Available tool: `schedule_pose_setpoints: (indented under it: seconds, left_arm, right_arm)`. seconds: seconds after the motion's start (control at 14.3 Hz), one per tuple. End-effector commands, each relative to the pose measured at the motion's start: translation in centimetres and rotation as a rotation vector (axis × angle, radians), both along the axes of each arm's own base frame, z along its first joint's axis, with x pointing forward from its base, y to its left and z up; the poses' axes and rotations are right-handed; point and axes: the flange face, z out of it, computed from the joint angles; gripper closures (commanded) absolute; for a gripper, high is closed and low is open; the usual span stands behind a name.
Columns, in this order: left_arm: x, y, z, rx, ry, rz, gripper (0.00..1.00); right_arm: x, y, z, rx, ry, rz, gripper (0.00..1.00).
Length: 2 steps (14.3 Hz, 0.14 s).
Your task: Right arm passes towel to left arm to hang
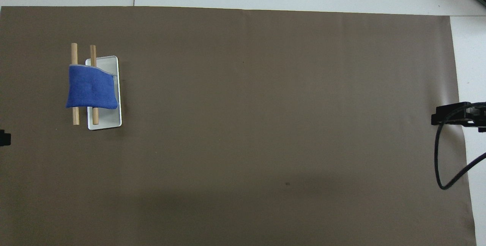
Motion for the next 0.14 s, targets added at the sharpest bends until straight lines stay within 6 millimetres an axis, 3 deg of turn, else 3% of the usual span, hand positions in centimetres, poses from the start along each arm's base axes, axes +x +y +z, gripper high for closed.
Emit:
schedule_pose_setpoints:
  seconds: [0.0,0.07]
  left_arm:
    - [-1.06,-0.19,-0.28,0.015,0.011,-0.024,0.0]
    - [-1.1,-0.21,-0.28,0.013,0.009,-0.024,0.0]
  right_arm:
    - [-0.34,0.04,-0.51,0.022,-0.014,0.005,0.0]
    - [-0.28,0.04,-0.88,0.022,-0.013,0.007,0.0]
